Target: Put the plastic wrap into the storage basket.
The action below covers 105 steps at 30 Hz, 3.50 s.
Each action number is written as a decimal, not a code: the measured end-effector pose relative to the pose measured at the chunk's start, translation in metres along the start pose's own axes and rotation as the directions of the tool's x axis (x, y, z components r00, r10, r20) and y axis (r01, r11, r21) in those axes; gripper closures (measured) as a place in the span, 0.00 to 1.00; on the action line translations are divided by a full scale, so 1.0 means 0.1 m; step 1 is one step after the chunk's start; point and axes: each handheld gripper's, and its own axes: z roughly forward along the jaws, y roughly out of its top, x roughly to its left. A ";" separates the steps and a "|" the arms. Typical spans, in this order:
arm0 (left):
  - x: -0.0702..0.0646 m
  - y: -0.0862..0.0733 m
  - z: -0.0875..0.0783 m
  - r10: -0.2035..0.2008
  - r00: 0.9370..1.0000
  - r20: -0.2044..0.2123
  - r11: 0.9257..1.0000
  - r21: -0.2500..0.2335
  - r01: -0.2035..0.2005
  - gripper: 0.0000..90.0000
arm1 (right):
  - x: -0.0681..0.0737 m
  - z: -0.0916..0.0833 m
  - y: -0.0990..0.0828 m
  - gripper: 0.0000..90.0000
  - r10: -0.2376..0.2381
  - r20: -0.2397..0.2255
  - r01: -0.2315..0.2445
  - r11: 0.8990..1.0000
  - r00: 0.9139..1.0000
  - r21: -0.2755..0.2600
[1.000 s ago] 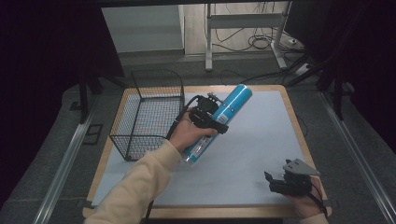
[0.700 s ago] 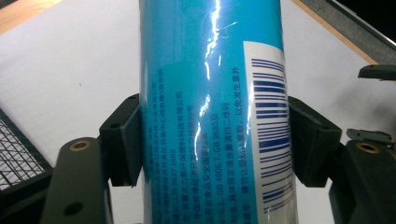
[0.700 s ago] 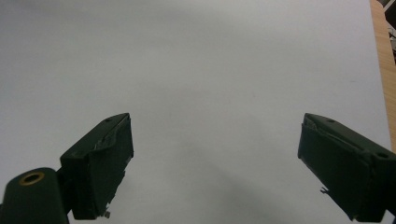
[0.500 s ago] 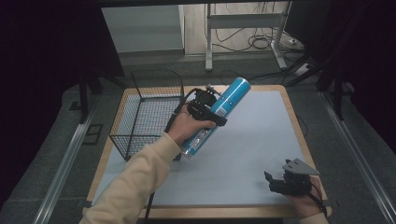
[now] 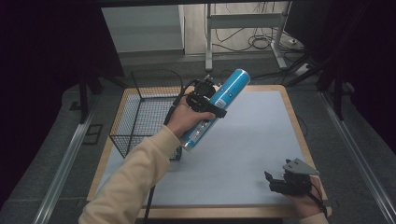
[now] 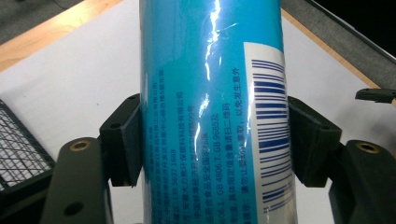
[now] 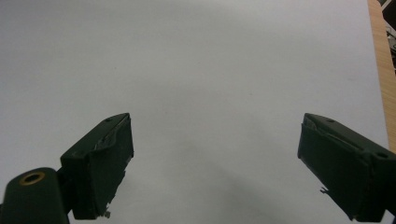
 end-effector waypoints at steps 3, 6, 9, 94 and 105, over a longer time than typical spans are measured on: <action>0.01 0.03 -0.02 0.001 1.000 -0.006 1.000 -0.005 -0.001 0.35 | 0.00 0.00 0.00 0.12 0.000 -0.001 0.000 1.000 1.000 0.001; 0.02 0.06 -0.05 0.005 1.000 -0.017 1.000 -0.001 -0.005 0.35 | 0.00 0.00 0.00 0.12 -0.003 -0.003 0.003 1.000 1.000 0.002; 0.03 0.08 -0.07 0.007 1.000 -0.022 1.000 -0.004 -0.007 0.35 | 0.01 0.00 0.00 0.12 -0.004 -0.004 0.004 1.000 1.000 0.001; 1.11 -0.19 -0.31 -0.131 0.966 -0.223 0.991 -0.008 0.132 0.35 | -0.01 0.02 -0.01 0.13 0.001 0.010 -0.001 1.000 1.000 0.011; 1.27 -0.28 -0.28 -0.145 0.957 -0.250 0.989 0.004 0.151 0.35 | 0.00 0.01 -0.01 0.13 -0.001 0.011 0.000 1.000 1.000 0.009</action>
